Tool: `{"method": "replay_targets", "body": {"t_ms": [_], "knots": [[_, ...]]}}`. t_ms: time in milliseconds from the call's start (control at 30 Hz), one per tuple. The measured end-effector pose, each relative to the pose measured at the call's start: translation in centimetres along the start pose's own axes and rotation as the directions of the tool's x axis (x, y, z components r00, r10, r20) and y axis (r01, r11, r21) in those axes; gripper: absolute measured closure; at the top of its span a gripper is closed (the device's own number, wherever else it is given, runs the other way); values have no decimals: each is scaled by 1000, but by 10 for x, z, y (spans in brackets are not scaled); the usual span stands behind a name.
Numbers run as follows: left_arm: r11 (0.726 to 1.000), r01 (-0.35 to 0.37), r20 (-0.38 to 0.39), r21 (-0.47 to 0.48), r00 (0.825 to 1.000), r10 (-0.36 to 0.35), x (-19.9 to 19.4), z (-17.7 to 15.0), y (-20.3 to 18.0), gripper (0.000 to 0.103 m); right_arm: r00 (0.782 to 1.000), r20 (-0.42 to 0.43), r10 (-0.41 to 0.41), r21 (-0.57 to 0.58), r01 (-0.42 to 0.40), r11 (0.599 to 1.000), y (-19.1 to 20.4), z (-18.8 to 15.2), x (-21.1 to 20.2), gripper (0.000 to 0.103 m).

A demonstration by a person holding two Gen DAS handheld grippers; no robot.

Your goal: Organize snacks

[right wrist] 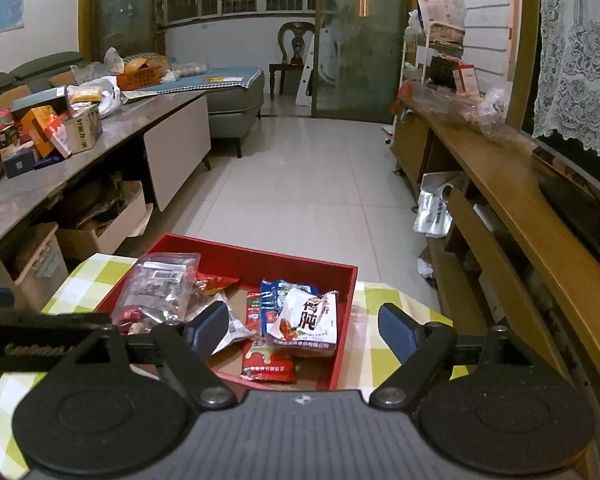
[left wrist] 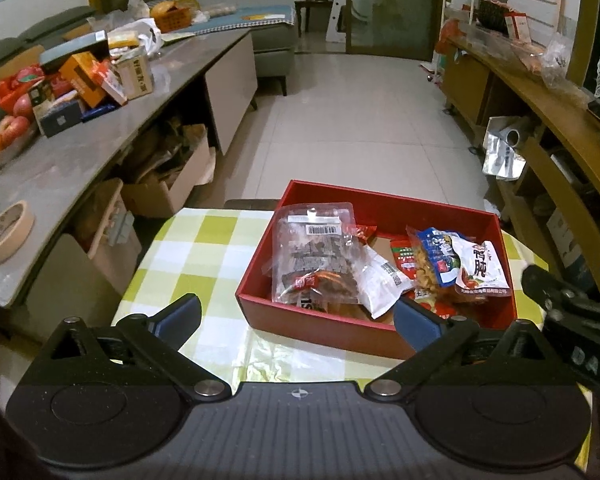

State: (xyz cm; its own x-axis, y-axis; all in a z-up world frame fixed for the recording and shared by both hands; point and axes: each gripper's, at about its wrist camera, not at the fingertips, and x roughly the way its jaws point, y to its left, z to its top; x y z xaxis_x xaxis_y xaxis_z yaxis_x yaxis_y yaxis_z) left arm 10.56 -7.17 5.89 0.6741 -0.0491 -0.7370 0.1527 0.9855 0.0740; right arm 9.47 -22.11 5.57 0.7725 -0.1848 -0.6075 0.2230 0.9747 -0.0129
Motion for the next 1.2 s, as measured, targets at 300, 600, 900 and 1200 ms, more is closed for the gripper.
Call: {"method": "replay_targets", "body": {"t_ms": [300, 600, 900, 1200], "knots": [[1000, 22, -27, -15, 999, -22, 9, -2, 6, 0, 999, -33, -22, -37, 21, 999, 1, -11, 6, 15], [1000, 25, -31, -1, 999, -25, -5, -18, 6, 0, 999, -44, -25, -21, 24, 999, -3, -30, -23, 14], [1000, 20, -44, 20, 999, -19, -31, -54, 8, 0, 997, -78, -19, -18, 18, 1000, 2, -60, -53, 14], [1000, 7, -51, 16, 999, -6, -56, -85, 17, 0, 995, -98, -11, -30, 8, 1000, 11, -85, -79, 14]]}}
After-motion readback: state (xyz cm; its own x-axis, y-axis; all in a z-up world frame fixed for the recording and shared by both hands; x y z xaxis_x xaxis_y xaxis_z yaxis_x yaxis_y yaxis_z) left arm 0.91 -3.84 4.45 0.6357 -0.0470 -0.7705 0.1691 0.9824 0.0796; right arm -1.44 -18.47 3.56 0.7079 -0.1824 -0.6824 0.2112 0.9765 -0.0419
